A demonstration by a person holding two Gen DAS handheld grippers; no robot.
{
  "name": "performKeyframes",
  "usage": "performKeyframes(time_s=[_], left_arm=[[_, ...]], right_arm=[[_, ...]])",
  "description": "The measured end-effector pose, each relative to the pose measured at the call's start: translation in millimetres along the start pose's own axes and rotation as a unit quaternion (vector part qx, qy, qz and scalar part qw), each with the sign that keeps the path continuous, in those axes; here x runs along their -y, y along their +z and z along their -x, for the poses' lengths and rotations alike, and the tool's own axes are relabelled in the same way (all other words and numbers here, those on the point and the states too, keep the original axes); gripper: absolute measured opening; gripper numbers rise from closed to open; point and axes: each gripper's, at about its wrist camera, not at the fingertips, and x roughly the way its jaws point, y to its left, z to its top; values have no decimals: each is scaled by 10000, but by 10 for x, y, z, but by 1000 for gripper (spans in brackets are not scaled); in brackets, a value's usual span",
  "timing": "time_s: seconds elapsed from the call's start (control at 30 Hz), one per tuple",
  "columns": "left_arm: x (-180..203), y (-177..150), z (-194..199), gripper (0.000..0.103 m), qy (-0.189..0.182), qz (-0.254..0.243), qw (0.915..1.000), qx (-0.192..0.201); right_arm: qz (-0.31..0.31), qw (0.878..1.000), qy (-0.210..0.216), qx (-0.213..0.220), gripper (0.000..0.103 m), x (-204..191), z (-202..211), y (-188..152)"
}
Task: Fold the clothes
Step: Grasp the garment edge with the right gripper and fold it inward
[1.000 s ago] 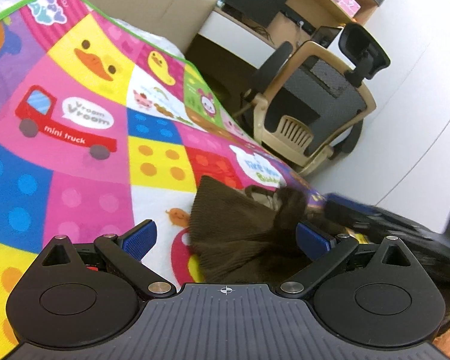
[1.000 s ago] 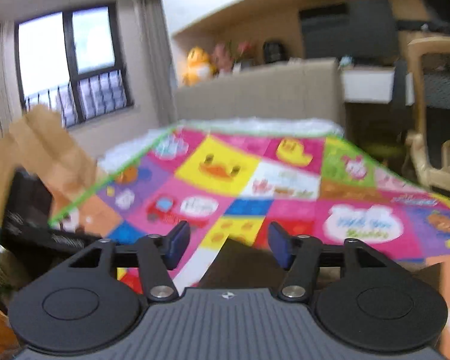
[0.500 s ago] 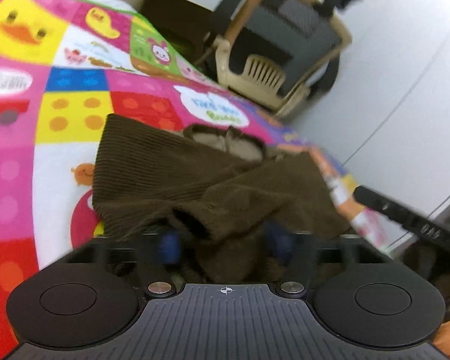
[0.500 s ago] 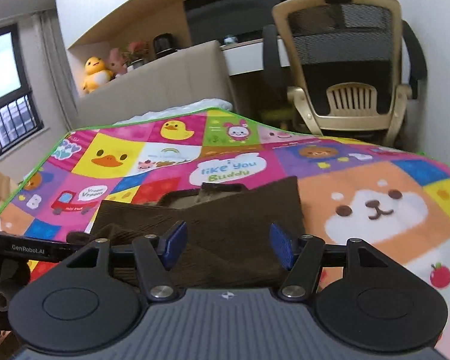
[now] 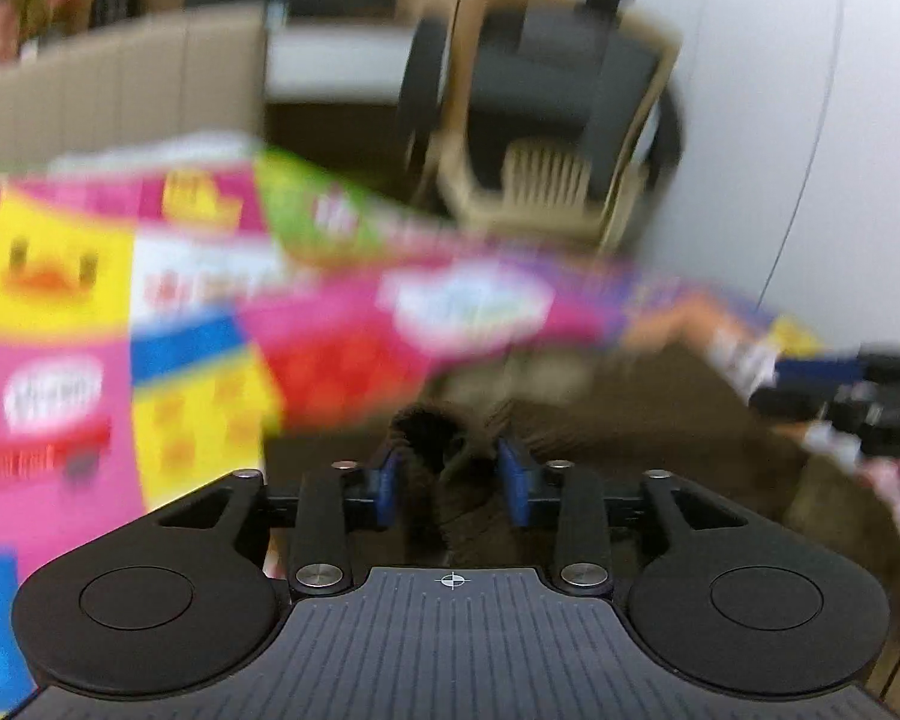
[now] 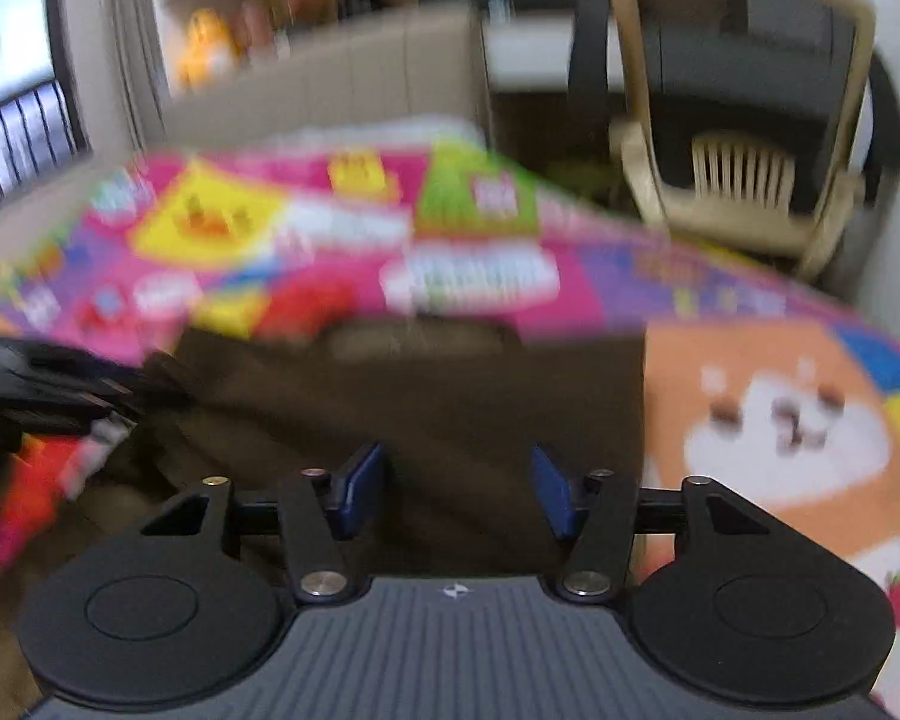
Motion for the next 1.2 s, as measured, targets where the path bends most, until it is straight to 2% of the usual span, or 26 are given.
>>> performKeyframes(time_s=[0.03,0.13,0.2,0.27,0.37,0.43,0.5,0.53,0.6,0.67,0.77,0.8,0.83,0.9,0.97,1.03,1.2], left_arm=[[-38,-67,-6,56,80,-17,9999,-89],[-241,-114,136,71,396,129,9991,-53],[-370,-61,216,76,470,317,9984,-4],[-484,17,293,79,339,663,9972,29],[-514,122,384,79,-387,1154,9923,223],[-383,182,352,79,-1039,1248,9863,290],[-254,185,238,78,-1490,1285,9803,183],[-211,162,136,78,-1497,1275,9805,47],[-150,96,-114,75,-1264,1227,9839,-307],[-114,26,-313,64,-1068,1181,9856,-566],[-200,88,-176,68,-1130,1228,9852,-384],[-276,140,-107,75,-1082,1305,9852,-250],[-366,196,-46,81,-973,1381,9856,-110],[-559,279,32,84,-708,1586,9848,87],[-779,291,-20,82,-406,1929,9804,37],[-919,263,-164,81,-351,2188,9750,-165],[-856,162,-376,78,-346,2084,9767,-387]], right_arm=[[-4,9999,-42,-137,52,33,-62,-36],[39,9997,-9,-222,52,74,-63,-46],[188,9997,-58,-159,52,38,11,10],[259,9997,19,14,52,20,108,97],[137,9991,231,317,52,27,221,262],[-29,9988,374,313,52,54,177,350],[-170,9990,392,115,52,88,15,358],[-234,9990,380,-15,52,107,-81,338],[-334,9986,282,-294,52,149,-278,239],[-460,9979,339,-309,52,202,-294,202],[-515,9978,425,-34,52,314,-136,305],[-576,9978,335,76,52,388,-107,366],[-636,9975,246,185,52,463,-77,427],[-944,9950,191,254,52,637,-121,524],[-1274,9915,168,180,52,780,-286,584],[-1405,9900,44,103,52,844,-489,629],[-1484,9886,24,-231,54,834,-866,681]])
